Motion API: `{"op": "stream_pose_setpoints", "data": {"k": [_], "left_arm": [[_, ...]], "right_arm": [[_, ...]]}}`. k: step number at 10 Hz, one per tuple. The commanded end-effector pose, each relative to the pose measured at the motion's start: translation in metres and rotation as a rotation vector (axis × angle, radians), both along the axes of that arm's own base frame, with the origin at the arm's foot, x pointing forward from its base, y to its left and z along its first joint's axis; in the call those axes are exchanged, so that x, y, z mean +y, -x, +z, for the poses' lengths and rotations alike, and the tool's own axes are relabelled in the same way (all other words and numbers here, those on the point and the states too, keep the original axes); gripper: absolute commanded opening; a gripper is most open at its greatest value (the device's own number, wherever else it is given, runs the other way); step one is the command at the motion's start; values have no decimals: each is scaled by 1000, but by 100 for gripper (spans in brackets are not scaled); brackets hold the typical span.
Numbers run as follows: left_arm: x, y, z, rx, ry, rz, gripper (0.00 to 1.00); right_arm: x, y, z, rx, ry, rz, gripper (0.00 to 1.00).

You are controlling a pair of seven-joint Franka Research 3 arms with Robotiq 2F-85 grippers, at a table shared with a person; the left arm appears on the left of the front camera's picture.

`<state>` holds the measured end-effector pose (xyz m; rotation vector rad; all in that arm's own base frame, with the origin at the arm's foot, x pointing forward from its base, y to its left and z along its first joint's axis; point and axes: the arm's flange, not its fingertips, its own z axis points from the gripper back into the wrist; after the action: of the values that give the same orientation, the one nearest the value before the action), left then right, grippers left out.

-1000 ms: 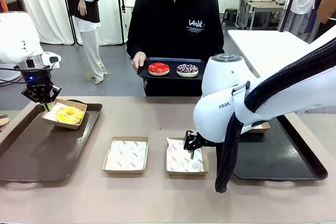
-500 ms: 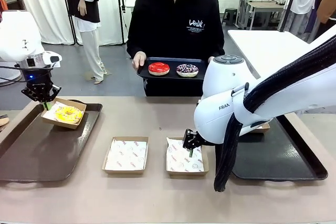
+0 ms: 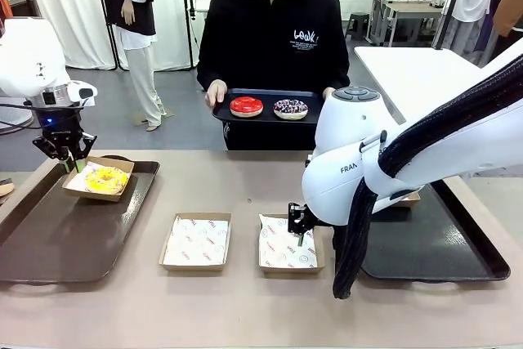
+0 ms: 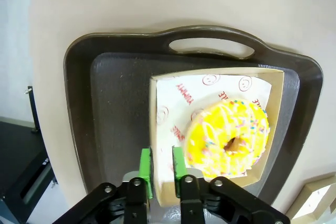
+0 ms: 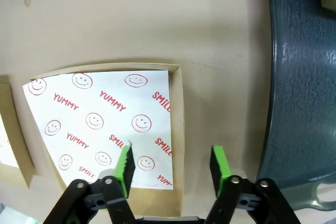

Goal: Individually package the donuts and arrange them on the tray.
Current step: Place the picked Paper togo box on the Handle tray while simultaneously picking up another Paper togo box from the table with the other hand.

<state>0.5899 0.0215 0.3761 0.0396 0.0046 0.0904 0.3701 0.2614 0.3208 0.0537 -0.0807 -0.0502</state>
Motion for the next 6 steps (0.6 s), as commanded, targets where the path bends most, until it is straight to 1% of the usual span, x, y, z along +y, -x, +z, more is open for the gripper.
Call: {"op": "stream_pose_setpoints", "data": {"k": [1, 2, 3, 4, 5, 6], "left_arm": [[-1, -1, 1, 4, -12, -16, 100], [-1, 0, 1, 5, -11, -18, 100], [-1, 0, 1, 5, -12, -20, 100], [0, 0, 2, 4, -10, -19, 88], [0, 0, 2, 3, -8, -19, 97], [0, 0, 2, 3, -6, -20, 100]], "right_arm": [[1, 1, -10, -17, 12, -25, 39], [1, 0, -10, -11, 12, -34, 0], [1, 0, -10, -7, 13, -38, 0], [1, 0, -10, -5, 13, -39, 0], [1, 0, -11, -5, 13, -40, 0], [1, 0, -11, -2, 13, -41, 0]]}}
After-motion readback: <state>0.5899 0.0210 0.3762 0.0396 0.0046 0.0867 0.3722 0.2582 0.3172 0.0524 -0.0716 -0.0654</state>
